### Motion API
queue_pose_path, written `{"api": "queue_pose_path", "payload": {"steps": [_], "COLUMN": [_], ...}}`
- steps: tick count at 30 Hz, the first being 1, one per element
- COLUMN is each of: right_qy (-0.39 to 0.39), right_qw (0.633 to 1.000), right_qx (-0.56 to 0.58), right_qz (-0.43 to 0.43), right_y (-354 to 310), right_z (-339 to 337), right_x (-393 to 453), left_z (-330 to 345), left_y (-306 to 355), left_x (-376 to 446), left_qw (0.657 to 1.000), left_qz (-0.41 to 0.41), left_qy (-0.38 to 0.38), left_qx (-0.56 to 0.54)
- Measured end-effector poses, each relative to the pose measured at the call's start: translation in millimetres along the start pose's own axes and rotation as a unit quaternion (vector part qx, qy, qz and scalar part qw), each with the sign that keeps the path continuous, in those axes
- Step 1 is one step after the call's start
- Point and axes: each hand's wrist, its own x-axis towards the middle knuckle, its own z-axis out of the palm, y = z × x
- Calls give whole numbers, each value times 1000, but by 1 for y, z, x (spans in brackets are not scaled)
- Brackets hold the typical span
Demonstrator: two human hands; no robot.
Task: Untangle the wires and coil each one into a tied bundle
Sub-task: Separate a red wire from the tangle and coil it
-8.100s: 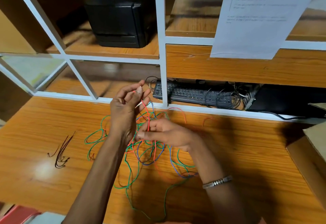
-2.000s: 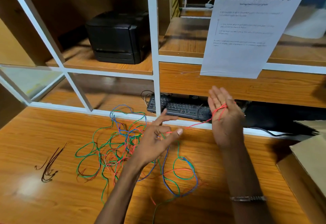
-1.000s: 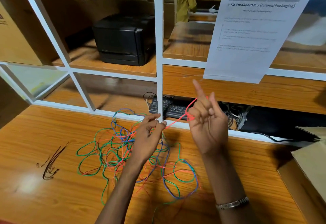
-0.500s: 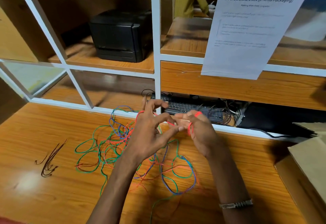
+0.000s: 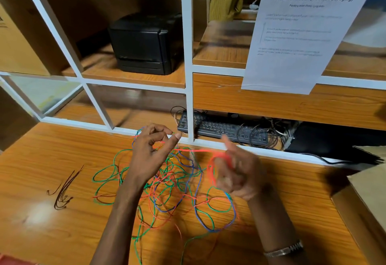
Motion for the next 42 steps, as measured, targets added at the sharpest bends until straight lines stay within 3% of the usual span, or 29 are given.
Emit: {"api": "queue_pose_path", "payload": {"steps": [2, 4, 6, 9, 12, 14, 17, 18, 22, 24, 27, 30, 33, 35, 38, 40, 42], "right_qy": [-43, -43, 28, 237, 435, 532, 644, 647, 526, 435, 287, 135, 38, -12, -32, 34, 154], "right_qw": [981, 935, 886, 827, 766, 720, 646, 632, 726, 751, 836, 936, 989, 989, 962, 940, 907], "right_qx": [126, 212, 245, 200, 40, -118, -335, -393, -420, -444, -386, -262, -140, -53, 103, 150, 156], "right_qz": [-144, -280, -393, -469, -472, -429, -237, -169, 137, 224, 265, 190, 6, -134, -252, -306, -360], "right_y": [-9, -19, -28, -42, -52, -48, -30, -23, -6, -7, -9, -12, -12, -14, -26, -33, -36], "right_z": [-5, -8, -9, -5, -11, -24, -45, -53, -34, -10, 1, -1, -4, -3, -7, -10, -11], "right_x": [-6, -7, -7, -7, -7, -6, -2, -3, 5, 8, 5, -5, -11, -13, -18, -20, -16], "left_z": [0, 4, 14, 28, 34, 36, 39, 38, 34, 33, 27, 23, 28, 32, 37, 39, 42], "left_y": [1, 5, 9, 14, 14, 17, 24, 26, 27, 25, 16, 8, 13, 15, 13, 13, 14], "left_x": [-3, -5, -6, -11, -15, -14, -10, -8, -3, -2, 0, -1, -5, -6, -7, -8, -9], "left_qw": [1000, 1000, 997, 994, 990, 990, 991, 992, 996, 995, 996, 999, 999, 999, 999, 998, 997], "left_qz": [-6, 9, 35, 56, 85, 99, 112, 109, 58, 45, 12, -29, -11, 1, -1, -2, 9], "left_qy": [1, -2, -25, -72, -94, -85, -55, -44, 7, 30, 27, 10, -25, -35, -43, -58, -79], "left_qx": [-14, 21, 67, 61, 56, 61, 45, 41, 72, 81, 78, 30, -38, -37, -32, -26, -13]}}
